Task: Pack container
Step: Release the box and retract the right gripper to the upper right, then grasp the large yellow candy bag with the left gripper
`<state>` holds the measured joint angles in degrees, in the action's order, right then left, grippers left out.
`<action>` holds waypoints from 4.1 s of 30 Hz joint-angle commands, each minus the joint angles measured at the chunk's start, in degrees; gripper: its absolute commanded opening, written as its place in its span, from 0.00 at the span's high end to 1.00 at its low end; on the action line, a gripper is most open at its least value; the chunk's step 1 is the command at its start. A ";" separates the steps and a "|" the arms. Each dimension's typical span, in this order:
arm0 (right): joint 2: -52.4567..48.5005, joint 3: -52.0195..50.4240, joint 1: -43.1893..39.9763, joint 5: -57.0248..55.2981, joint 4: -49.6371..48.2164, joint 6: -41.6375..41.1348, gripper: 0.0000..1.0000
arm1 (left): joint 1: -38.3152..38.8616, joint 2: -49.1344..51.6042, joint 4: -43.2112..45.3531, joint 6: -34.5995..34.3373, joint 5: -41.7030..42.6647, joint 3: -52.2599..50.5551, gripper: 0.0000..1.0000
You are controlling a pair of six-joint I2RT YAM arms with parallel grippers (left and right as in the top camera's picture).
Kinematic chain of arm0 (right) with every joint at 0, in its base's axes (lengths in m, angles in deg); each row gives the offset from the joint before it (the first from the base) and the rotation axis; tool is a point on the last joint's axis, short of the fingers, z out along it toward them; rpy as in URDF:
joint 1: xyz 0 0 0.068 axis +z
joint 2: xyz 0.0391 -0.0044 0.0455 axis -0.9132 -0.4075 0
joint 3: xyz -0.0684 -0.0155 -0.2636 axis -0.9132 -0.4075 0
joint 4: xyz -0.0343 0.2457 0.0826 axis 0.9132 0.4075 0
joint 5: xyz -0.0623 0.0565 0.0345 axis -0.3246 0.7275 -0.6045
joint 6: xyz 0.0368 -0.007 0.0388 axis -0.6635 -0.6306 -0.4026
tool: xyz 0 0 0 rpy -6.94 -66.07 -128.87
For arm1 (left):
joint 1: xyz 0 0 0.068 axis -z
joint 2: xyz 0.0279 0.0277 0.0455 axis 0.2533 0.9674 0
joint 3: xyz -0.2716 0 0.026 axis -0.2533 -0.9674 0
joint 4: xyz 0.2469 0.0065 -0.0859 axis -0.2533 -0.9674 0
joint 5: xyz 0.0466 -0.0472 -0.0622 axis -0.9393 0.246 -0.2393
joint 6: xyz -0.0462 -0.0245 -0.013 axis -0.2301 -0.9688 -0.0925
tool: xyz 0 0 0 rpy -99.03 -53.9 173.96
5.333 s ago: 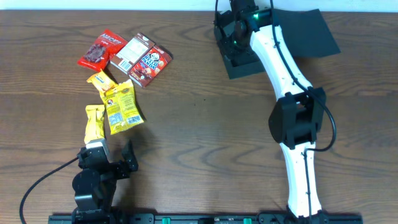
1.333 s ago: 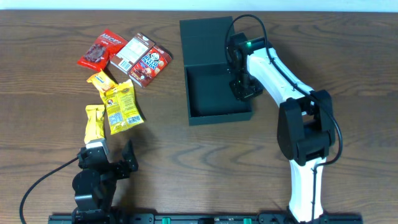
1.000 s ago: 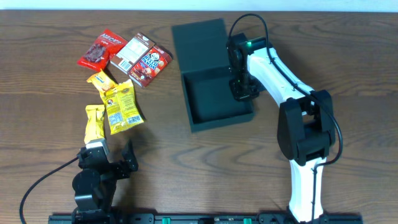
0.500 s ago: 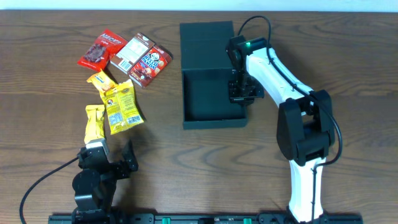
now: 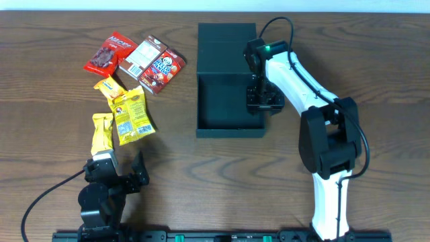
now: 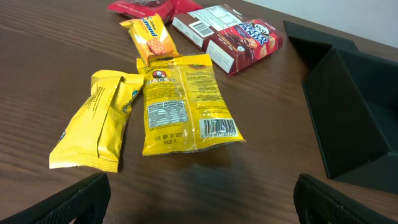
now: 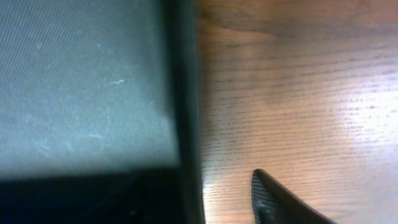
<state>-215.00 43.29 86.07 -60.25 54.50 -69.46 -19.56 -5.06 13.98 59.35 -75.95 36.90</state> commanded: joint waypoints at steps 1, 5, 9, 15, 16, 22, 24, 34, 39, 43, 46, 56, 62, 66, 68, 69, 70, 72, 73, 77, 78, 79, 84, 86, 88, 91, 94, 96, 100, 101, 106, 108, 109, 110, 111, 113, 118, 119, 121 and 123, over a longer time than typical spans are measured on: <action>0.35 0.70 0.04 -0.66 0.46 1.86 0.32 | -0.35 -0.33 -0.09 -0.02 -0.20 -0.90 0.05; 0.37 8.76 -0.92 -0.70 6.62 3.93 0.01 | -0.35 -0.33 -0.11 -0.02 -0.20 -0.90 0.05; 0.79 22.97 -1.55 -2.75 14.58 5.84 0.01 | -0.35 -0.33 -0.09 -0.02 -0.20 -0.90 0.05; 1.36 43.10 -2.08 -6.86 18.58 10.93 0.01 | -0.35 -0.33 -0.09 -0.02 -0.20 -0.90 0.05; 1.36 45.05 -2.12 -6.88 18.56 12.15 0.01 | -0.35 -0.33 -0.09 -0.02 -0.20 -0.90 0.05; 1.36 52.57 -2.32 -6.40 18.84 13.44 0.01 | -0.35 -0.33 -0.09 -0.02 -0.20 -0.90 0.05; 1.36 53.07 -2.29 -6.14 18.84 13.46 0.01 | -0.35 -0.33 -0.09 -0.02 -0.20 -0.90 0.05; 2.10 53.24 -2.60 -4.15 19.98 18.75 0.01 | -0.35 -0.33 3.21 -14.71 10.71 -0.90 0.05; 4.33 53.31 -4.31 1.64 19.69 23.85 0.01 | -0.35 -0.33 2.99 -20.94 15.52 -0.90 0.05; 7.58 53.27 -8.35 4.61 22.80 25.11 0.01 | -0.35 -0.33 8.79 -26.21 17.03 -0.90 0.05; 11.23 51.52 -14.19 15.32 22.84 28.55 0.01 | -0.35 -0.33 13.90 -25.92 17.22 -0.90 0.05; 24.39 23.74 -30.12 29.59 11.45 35.04 0.01 | -0.35 7.50 22.84 -21.38 10.19 3.48 0.04; 25.33 14.19 -27.58 29.53 6.19 36.83 0.01 | -0.35 30.47 19.39 -10.32 8.55 17.22 0.05; 25.33 13.42 -26.95 28.44 5.62 36.81 0.01 | -0.35 49.81 8.46 -3.21 5.31 30.80 0.05; 25.33 13.42 -26.93 27.58 5.64 36.79 0.01 | -0.35 59.67 1.84 1.68 4.46 37.90 0.05; 25.33 13.42 -26.95 27.58 5.64 36.81 0.01 | -0.35 64.65 -1.49 3.74 4.33 41.48 0.05; 25.33 13.42 -26.95 27.58 5.64 36.81 0.01 | -0.35 68.72 -4.00 4.61 4.35 44.35 0.05; 25.33 13.42 -26.95 26.93 5.53 36.81 0.01 | -0.33 78.88 -8.74 4.57 5.77 50.73 0.05; 25.33 13.42 -26.95 26.47 5.51 36.81 0.01 | -0.33 81.46 -8.96 4.55 6.99 51.87 0.05; 25.33 13.42 -26.95 24.94 5.38 36.81 0.01 | -0.35 90.58 -6.84 4.57 14.43 53.27 0.05; 25.33 13.42 -26.95 24.65 5.29 36.81 0.01 | -0.35 92.28 -6.36 4.55 15.54 53.27 0.04; 25.33 13.42 -26.95 24.55 5.22 36.81 0.01 | -0.35 93.50 -6.10 4.55 16.24 53.27 0.05; 25.33 13.42 -26.95 24.57 5.05 36.81 0.01 | -0.35 97.88 -5.73 4.52 15.78 53.27 0.05; 25.33 13.42 -26.95 24.55 5.01 36.81 0.01 | -0.35 98.84 -5.70 4.42 13.51 53.27 0.05; 25.33 13.42 -26.95 24.55 4.83 36.81 0.01 | -0.35 99.54 -5.73 2.62 9.40 53.24 0.05; 25.33 13.42 -26.95 24.35 4.44 36.81 0.01 | -0.33 100.43 -5.51 -0.50 4.24 53.24 0.05; 25.33 13.42 -26.95 24.35 4.26 36.81 0.01 | -0.33 101.48 -5.03 -0.68 3.61 53.24 0.05; 25.33 13.42 -26.95 24.35 4.07 36.81 0.01 | -0.33 102.90 -4.61 -0.72 3.45 53.24 0.05; 25.33 13.42 -26.95 24.35 3.96 36.81 0.01 | -0.33 105.13 -4.22 -1.77 3.48 53.24 0.06; 25.33 13.42 -26.95 24.35 3.91 36.81 0.01 | -0.31 105.42 -4.20 -1.77 3.48 53.24 0.09; 25.33 13.42 -26.95 24.35 3.48 36.81 0.01 | -0.28 105.48 -4.15 -3.17 3.50 53.29 0.38; 25.33 13.42 -26.95 24.35 3.23 36.81 0.01 | -0.28 105.48 -4.15 -4.07 4.22 53.44 0.57; 25.33 13.42 -26.95 24.35 3.13 36.79 0.01 | -0.28 105.48 -4.17 -4.09 4.76 53.59 0.63; 25.33 13.42 -26.95 24.35 3.04 36.81 0.01 | -0.24 105.48 -4.20 -4.11 5.14 53.81 0.70; 25.33 13.42 -26.95 24.35 2.95 36.79 0.01 | -0.13 105.46 -4.33 -4.09 5.46 54.21 0.75; 25.33 13.42 -26.95 24.35 2.91 36.79 0.01 | 0.35 105.37 -5.01 -4.13 5.49 55.15 0.89; 25.33 13.42 -26.95 23.78 2.93 36.79 0.01 | 2.82 105.33 -10.91 -4.11 4.44 61.02 0.94; 25.33 13.42 -26.95 23.06 2.95 36.76 0.01 | 3.45 105.26 -12.72 -4.11 3.48 62.66 0.94; 25.33 13.42 -26.95 22.38 3.10 36.76 0.01 | 4.98 104.96 -16.50 -4.11 0.74 66.16 0.94; 25.33 13.42 -26.95 22.40 3.13 36.76 0.01 | 7.15 104.06 -20.59 -4.11 -2.86 70.18 0.94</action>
<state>-190.34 56.64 58.81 -37.17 57.56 -33.42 -14.49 100.13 -4.27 55.68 -74.05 101.58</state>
